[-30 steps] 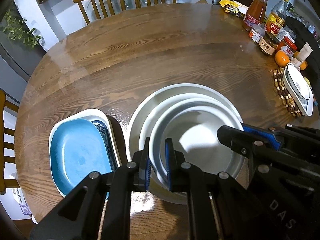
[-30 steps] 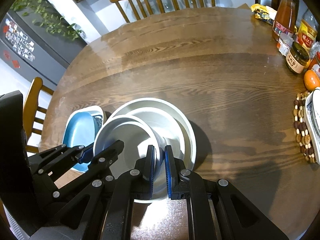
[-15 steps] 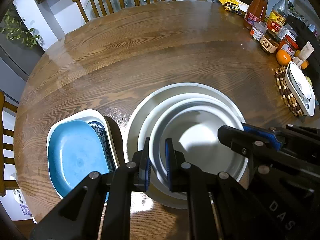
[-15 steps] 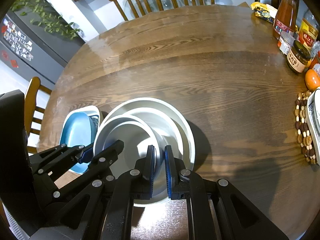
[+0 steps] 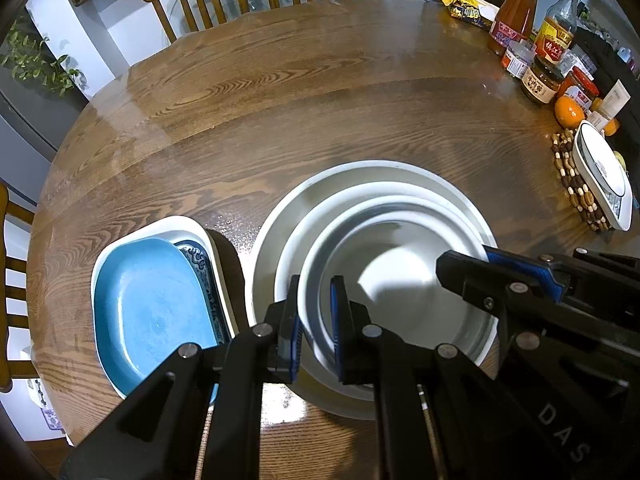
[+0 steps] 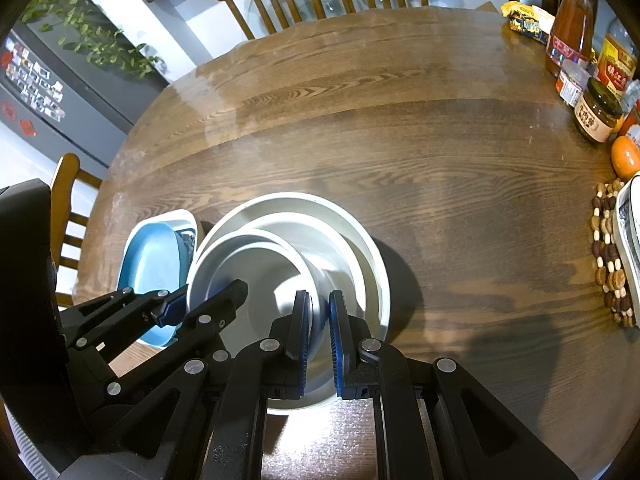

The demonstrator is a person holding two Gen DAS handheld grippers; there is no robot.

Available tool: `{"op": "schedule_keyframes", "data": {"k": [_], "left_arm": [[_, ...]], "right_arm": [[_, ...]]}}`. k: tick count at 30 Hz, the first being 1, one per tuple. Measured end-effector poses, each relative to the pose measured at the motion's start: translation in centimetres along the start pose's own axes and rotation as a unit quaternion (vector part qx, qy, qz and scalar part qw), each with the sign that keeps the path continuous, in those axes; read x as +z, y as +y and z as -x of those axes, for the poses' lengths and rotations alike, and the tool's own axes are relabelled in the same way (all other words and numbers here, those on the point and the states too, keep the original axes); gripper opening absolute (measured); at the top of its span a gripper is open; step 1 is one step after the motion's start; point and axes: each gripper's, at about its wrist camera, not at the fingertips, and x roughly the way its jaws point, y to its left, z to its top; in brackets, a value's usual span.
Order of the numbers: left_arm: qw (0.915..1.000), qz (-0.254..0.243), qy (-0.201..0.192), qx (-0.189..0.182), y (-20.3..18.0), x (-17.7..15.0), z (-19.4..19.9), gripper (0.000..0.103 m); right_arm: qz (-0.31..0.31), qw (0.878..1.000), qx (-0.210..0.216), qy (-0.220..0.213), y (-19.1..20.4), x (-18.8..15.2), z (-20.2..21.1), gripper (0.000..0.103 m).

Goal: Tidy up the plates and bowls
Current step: 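Lower the white ramekin into the nested white bowls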

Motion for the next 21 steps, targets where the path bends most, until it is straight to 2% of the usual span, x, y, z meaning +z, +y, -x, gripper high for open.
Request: {"op": "schedule_keyframes", "data": {"k": [21], "left_arm": [[1.0,-0.004,0.002,0.0,0.04,-0.04,-0.21,0.011]], "right_arm": [[-0.001,1.0,0.0,0.003,-0.02,-0.13,-0.33,0.011]]}}
